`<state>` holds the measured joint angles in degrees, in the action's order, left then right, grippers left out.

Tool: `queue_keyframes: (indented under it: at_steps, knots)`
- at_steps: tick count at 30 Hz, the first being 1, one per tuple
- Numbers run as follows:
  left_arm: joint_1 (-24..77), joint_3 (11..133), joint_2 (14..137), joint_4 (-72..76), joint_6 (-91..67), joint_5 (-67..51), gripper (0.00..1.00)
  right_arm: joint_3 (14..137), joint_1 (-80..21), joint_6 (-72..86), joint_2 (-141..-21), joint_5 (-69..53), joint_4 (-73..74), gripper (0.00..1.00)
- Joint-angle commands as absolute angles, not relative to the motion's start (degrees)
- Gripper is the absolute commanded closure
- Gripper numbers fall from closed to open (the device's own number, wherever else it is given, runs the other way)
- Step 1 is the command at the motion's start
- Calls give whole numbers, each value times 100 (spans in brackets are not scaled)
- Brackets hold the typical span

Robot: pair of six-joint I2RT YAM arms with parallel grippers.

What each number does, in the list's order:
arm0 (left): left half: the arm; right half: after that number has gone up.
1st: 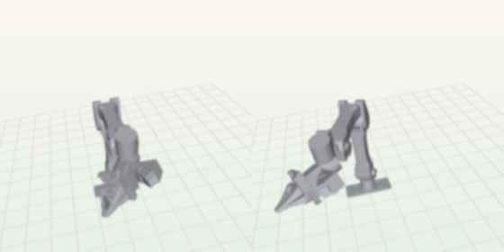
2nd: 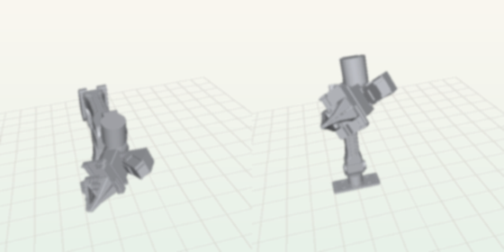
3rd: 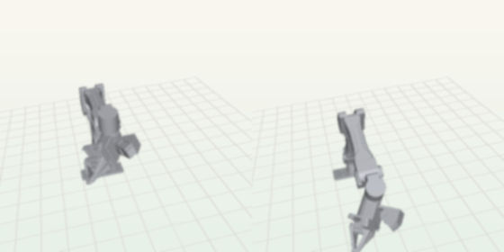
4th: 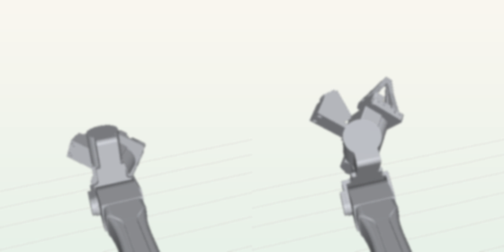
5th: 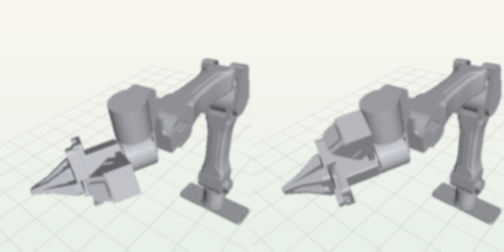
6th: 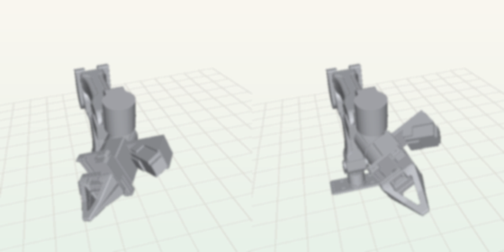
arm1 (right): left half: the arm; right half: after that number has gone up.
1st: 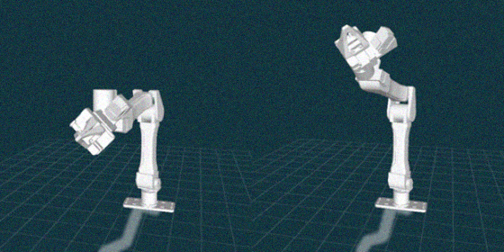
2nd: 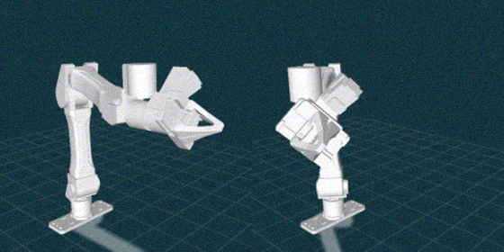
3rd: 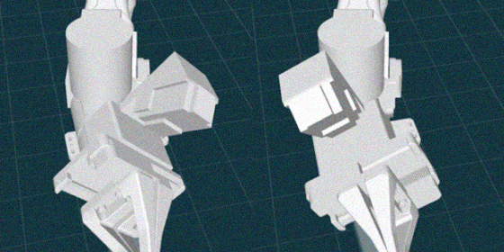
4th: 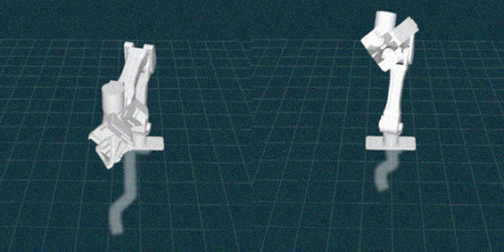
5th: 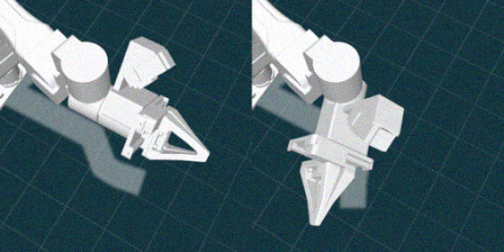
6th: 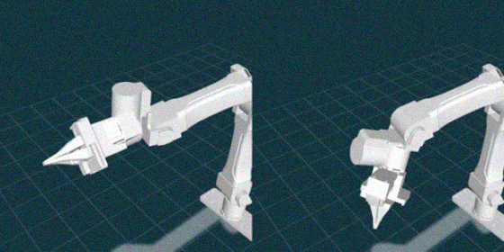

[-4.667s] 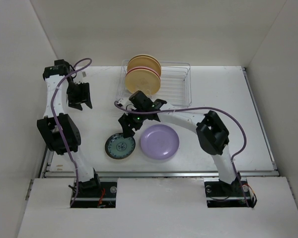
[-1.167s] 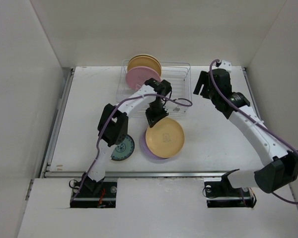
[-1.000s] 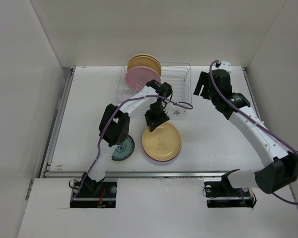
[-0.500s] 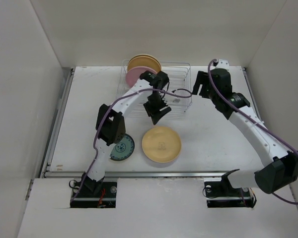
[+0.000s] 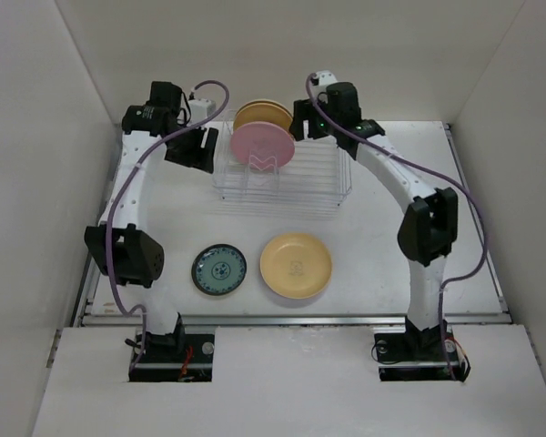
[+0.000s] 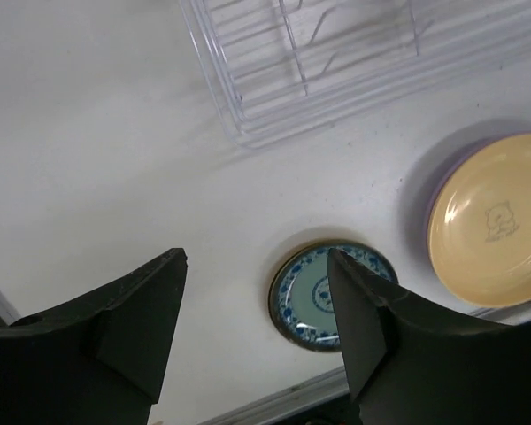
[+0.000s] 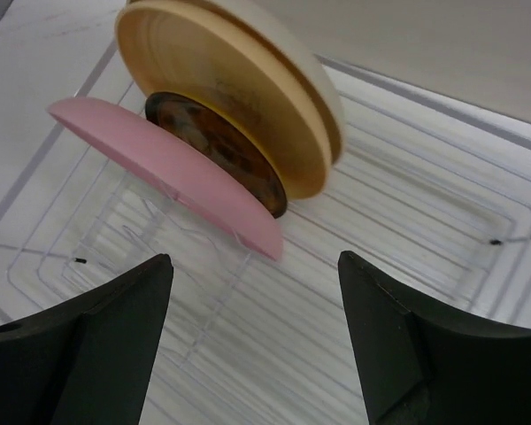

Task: Unload the plates from the dish rack

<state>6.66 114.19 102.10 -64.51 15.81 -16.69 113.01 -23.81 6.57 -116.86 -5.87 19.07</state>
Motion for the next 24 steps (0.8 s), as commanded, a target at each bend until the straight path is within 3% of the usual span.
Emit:
queue_keyframes:
  at_steps: [1, 7, 10, 14, 15, 16, 17, 19, 20, 24]
  knots:
    - [730, 11398, 10783, -5862, 889, -1591, 38, 11969, -2619, 352, -12189, -1142, 1337, 19]
    - [677, 11988, 11970, -5566, 352, -855, 38, 12718, -2742, 352, -13147, -977, 1038, 21]
    - [677, 11988, 12234, -5396, 299, -501, 39, 12718, -2742, 404, -13420, -589, 757, 32]
    - [677, 12128, 12541, -5378, 299, -790, 46, 12666, -2795, 404, -13491, -527, 642, 56]
    - [677, 12129, 12612, -5431, 299, -1026, 50, 12587, -2795, 404, -13404, -432, 589, 74]
    - [677, 12181, 12725, -5484, 299, -1159, 57, 12473, -2795, 404, -13334, -370, 424, 80]
    - [677, 12182, 12727, -5484, 299, -1265, 77, 12167, -2795, 404, -13150, -282, 309, 85]
    - [677, 12182, 12788, -5563, 220, -1379, 96, 11858, -2795, 334, -12965, -159, 63, 96]
    - [677, 12182, 12788, -5563, 150, -1380, 100, 11656, -2795, 264, -12886, 7, -104, 100]
    - [677, 11980, 12735, -5563, -105, -1572, 100, 11602, -2795, 132, -12622, 158, -167, 100]
